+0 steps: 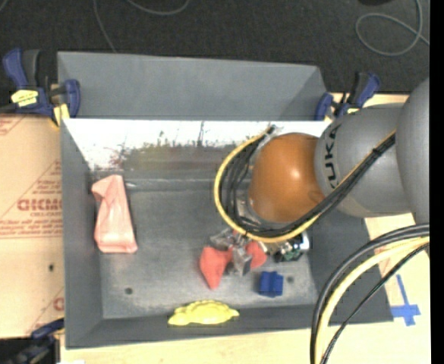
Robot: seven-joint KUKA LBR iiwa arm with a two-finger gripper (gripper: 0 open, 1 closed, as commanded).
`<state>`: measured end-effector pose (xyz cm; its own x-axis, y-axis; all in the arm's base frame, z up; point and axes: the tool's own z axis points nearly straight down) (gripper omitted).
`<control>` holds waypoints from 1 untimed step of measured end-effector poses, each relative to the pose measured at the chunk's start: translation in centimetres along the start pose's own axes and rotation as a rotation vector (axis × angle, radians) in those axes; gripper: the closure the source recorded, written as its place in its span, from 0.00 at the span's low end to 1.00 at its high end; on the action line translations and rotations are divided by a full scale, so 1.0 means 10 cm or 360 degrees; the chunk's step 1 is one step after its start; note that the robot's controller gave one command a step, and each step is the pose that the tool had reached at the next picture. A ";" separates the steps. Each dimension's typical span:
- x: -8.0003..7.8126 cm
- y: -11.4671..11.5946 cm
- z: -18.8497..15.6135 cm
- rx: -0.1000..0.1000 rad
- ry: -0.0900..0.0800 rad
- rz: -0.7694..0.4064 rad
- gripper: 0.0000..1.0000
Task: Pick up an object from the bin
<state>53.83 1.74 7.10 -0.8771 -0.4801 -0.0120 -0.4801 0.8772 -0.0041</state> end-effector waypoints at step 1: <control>0.00 0.00 0.00 0.0000 0.0000 0.0000 1.00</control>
Offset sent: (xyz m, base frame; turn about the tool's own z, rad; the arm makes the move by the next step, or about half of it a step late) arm 0.0001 -0.0001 0.0261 0.0000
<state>53.83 1.74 7.10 -0.8771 -0.4802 -0.0120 -0.4801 0.8772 -0.0042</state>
